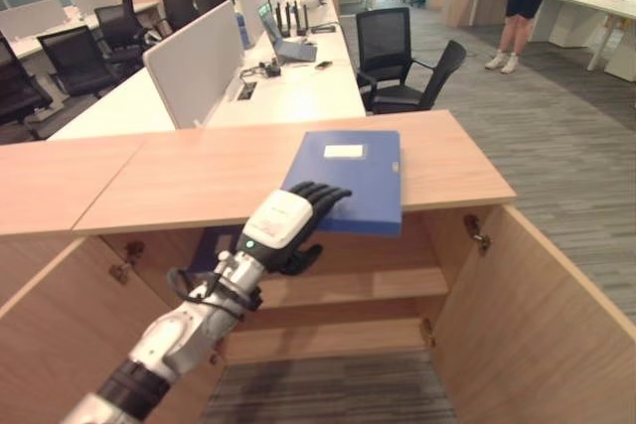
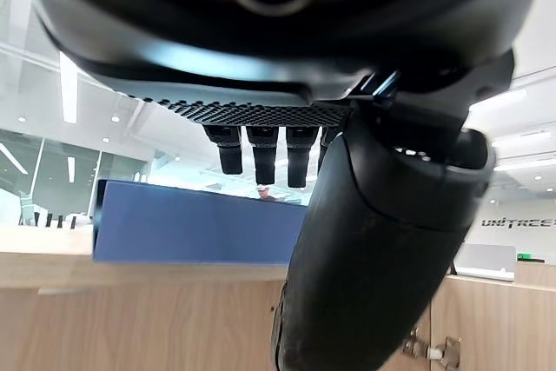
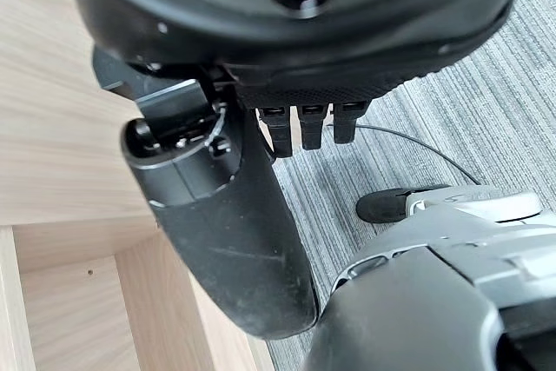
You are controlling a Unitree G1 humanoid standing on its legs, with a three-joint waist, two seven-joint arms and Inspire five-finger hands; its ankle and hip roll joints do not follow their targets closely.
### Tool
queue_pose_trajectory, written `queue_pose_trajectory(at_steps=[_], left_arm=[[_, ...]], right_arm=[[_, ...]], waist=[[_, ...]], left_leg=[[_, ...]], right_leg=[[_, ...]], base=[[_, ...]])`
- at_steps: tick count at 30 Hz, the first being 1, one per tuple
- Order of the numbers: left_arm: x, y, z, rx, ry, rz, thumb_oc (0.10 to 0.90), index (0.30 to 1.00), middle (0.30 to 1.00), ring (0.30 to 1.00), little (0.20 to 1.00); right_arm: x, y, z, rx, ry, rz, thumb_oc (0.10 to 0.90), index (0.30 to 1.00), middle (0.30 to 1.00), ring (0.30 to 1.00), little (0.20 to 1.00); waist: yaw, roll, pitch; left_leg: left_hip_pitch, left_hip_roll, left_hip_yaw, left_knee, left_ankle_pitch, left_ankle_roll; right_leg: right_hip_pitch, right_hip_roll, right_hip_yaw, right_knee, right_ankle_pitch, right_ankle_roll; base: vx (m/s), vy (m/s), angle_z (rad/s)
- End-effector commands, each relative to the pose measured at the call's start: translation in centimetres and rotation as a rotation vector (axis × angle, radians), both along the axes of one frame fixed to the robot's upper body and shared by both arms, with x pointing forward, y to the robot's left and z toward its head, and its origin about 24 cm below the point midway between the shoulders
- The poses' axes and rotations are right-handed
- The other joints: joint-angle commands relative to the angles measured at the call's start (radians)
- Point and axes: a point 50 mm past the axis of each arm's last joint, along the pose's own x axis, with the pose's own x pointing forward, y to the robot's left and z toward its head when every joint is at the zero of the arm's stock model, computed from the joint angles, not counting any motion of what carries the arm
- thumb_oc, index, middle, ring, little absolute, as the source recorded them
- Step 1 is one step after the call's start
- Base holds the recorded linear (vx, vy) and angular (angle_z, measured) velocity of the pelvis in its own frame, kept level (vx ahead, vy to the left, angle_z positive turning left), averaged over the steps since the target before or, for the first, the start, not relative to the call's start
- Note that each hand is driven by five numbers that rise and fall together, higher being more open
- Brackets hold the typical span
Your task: Put the empty folder in the office cabinet
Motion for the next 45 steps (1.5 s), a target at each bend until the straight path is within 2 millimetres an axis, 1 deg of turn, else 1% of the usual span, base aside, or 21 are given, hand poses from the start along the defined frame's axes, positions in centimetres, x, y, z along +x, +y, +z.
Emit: queue_pose_trajectory(at_steps=[1, 4, 11, 12, 13, 14, 15, 18, 25, 29, 36, 39, 40, 41, 42, 45], left_arm=[[3.0, -1.0, 5.9, -0.032, -0.267, -0.013, 0.800, 0.900, 0.900, 0.900, 0.900], [3.5, -0.8, 5.8, -0.002, -0.272, 0.006, 0.800, 0.900, 0.900, 0.900, 0.900], [4.6, -1.2, 6.0, 0.024, -0.285, 0.023, 0.800, 0.900, 0.900, 0.900, 0.900], [5.4, -1.6, 6.1, 0.049, -0.288, 0.030, 0.706, 0.759, 0.759, 0.759, 0.759], [5.4, -1.6, 6.1, 0.049, -0.289, 0.029, 0.596, 0.594, 0.594, 0.594, 0.594], [5.7, -1.7, 6.2, 0.054, -0.289, 0.033, 0.408, 0.312, 0.312, 0.312, 0.312], [5.7, -1.8, 6.2, 0.054, -0.291, 0.032, 0.400, 0.300, 0.300, 0.300, 0.300], [6.0, -1.9, 6.1, 0.059, -0.280, 0.037, 0.400, 0.300, 0.300, 0.300, 0.300], [5.9, -1.9, 6.3, 0.041, -0.283, 0.039, 0.400, 0.300, 0.300, 0.300, 0.300], [5.8, -1.9, 6.6, 0.020, -0.292, 0.042, 0.400, 0.300, 0.300, 0.300, 0.300], [5.4, -1.5, 7.6, -0.049, -0.322, 0.049, 0.400, 0.300, 0.300, 0.300, 0.300], [4.7, -0.9, 9.5, -0.162, -0.380, 0.059, 0.400, 0.300, 0.300, 0.300, 0.300], [4.3, -0.8, 11.2, -0.256, -0.434, 0.050, 0.400, 0.300, 0.300, 0.300, 0.300], [4.2, -0.7, 11.9, -0.300, -0.451, 0.048, 0.400, 0.300, 0.300, 0.300, 0.300], [3.1, 0.2, 14.4, -0.461, -0.552, 0.040, 0.400, 0.300, 0.300, 0.300, 0.300], [1.7, 1.2, 16.3, -0.627, -0.621, 0.014, 0.400, 0.300, 0.300, 0.300, 0.300]], right_arm=[[2.5, -1.4, 0.7, -0.037, -0.066, -0.035, 0.800, 0.900, 0.900, 0.900, 0.900], [2.4, -1.5, 0.7, -0.038, -0.065, -0.044, 0.800, 0.900, 0.900, 0.900, 0.900], [2.1, -1.6, 0.6, -0.035, -0.062, -0.066, 0.800, 0.900, 0.900, 0.900, 0.900], [2.0, -1.7, 0.6, -0.035, -0.056, -0.076, 0.800, 0.900, 0.900, 0.900, 0.900], [2.0, -1.7, 0.6, -0.035, -0.056, -0.077, 0.800, 0.900, 0.900, 0.900, 0.900], [1.9, -1.8, 0.6, -0.034, -0.055, -0.080, 0.800, 0.900, 0.900, 0.900, 0.900], [2.0, -1.8, 0.6, -0.034, -0.056, -0.082, 0.800, 0.900, 0.900, 0.900, 0.900], [1.9, -1.8, 0.6, -0.030, -0.057, -0.097, 0.800, 0.900, 0.900, 0.900, 0.900], [1.8, -2.0, 0.6, -0.032, -0.052, -0.118, 0.800, 0.900, 0.900, 0.900, 0.900], [1.8, -1.9, 0.6, -0.030, -0.053, -0.133, 0.800, 0.900, 0.900, 0.900, 0.900], [1.8, -1.8, 0.5, -0.019, -0.053, -0.153, 0.800, 0.900, 0.900, 0.900, 0.900], [2.1, -1.4, 0.5, -0.006, -0.064, -0.152, 0.800, 0.900, 0.900, 0.900, 0.900], [2.2, -1.1, 0.4, 0.001, -0.067, -0.148, 0.800, 0.900, 0.900, 0.900, 0.900], [2.3, -1.1, 0.5, 0.002, -0.069, -0.143, 0.800, 0.900, 0.900, 0.900, 0.900], [2.9, -0.7, 0.5, 0.014, -0.084, -0.129, 0.800, 0.900, 0.900, 0.900, 0.900], [3.8, -0.3, 0.6, 0.027, -0.113, -0.118, 0.800, 0.900, 0.900, 0.900, 0.900]], waist=[[-0.005, -0.002, 0.024], [-0.011, -0.003, 0.022], [-0.023, -0.003, 0.020], [-0.032, -0.001, 0.019], [-0.031, -0.001, 0.020], [-0.034, -0.001, 0.019], [-0.033, -0.002, 0.020], [-0.038, -0.003, 0.020], [-0.038, -0.006, 0.019], [-0.038, -0.008, 0.019], [-0.032, -0.014, 0.015], [-0.023, -0.018, 0.014], [-0.016, -0.020, 0.013], [-0.017, -0.020, 0.014], [-0.005, -0.025, 0.014], [0.002, -0.024, 0.011]], left_leg=[[0.072, -0.009, -0.031, -0.001, -0.139, -0.032], [0.074, -0.008, -0.025, -0.001, -0.140, -0.032], [0.077, -0.010, -0.024, -0.001, -0.142, -0.031], [0.079, -0.011, -0.023, -0.001, -0.143, -0.031], [0.079, -0.011, -0.023, -0.001, -0.143, -0.031], [0.080, -0.011, -0.023, -0.001, -0.143, -0.030], [0.080, -0.011, -0.024, -0.001, -0.143, -0.030], [0.081, -0.010, -0.021, -0.001, -0.144, -0.030], [0.082, -0.012, -0.015, -0.001, -0.146, -0.029], [0.083, -0.011, -0.017, -0.001, -0.146, -0.028], [0.083, -0.013, -0.021, -0.001, -0.147, -0.027], [0.084, -0.014, -0.026, -0.001, -0.148, -0.027], [0.083, -0.015, -0.029, -0.001, -0.146, -0.027], [0.083, -0.014, -0.032, -0.001, -0.145, -0.027], [0.073, -0.015, -0.038, -0.001, -0.130, -0.026], [0.077, -0.015, -0.044, -0.001, -0.140, -0.027]], right_leg=[[0.005, 0.018, -0.010, 0.008, -0.094, 0.044], [0.002, 0.019, -0.010, 0.008, -0.093, 0.046], [0.006, 0.017, -0.002, 0.008, -0.094, 0.047], [0.007, 0.016, 0.001, 0.008, -0.095, 0.047], [0.007, 0.016, 0.001, 0.008, -0.095, 0.047], [0.007, 0.016, 0.002, 0.008, -0.095, 0.046], [0.007, 0.016, 0.002, 0.008, -0.095, 0.046], [0.006, 0.015, 0.003, 0.008, -0.095, 0.046], [0.005, 0.015, 0.009, 0.008, -0.095, 0.047], [0.005, 0.014, 0.012, 0.008, -0.095, 0.046], [0.009, 0.013, 0.010, 0.008, -0.096, 0.045], [0.012, 0.012, 0.007, 0.008, -0.096, 0.043], [0.013, 0.012, 0.005, 0.008, -0.096, 0.041], [0.013, 0.012, 0.004, 0.008, -0.096, 0.041], [0.006, 0.010, 0.000, 0.008, -0.082, 0.037], [0.011, 0.010, -0.001, 0.008, -0.093, 0.036]], base=[[0.01, -0.004, -0.05], [0.01, 0.001, -0.09], [0.00, 0.001, -0.01], [0.00, 0.000, 0.00], [0.00, 0.000, 0.00], [0.00, 0.000, 0.00], [0.00, 0.000, 0.00], [0.00, 0.000, 0.00], [0.00, 0.000, 0.00], [0.00, 0.000, 0.00], [0.00, 0.000, 0.00], [0.00, 0.000, 0.00], [-0.02, 0.004, 0.05], [-0.08, 0.000, 0.05], [-0.07, -0.003, 0.06], [0.00, -0.001, 0.05]])
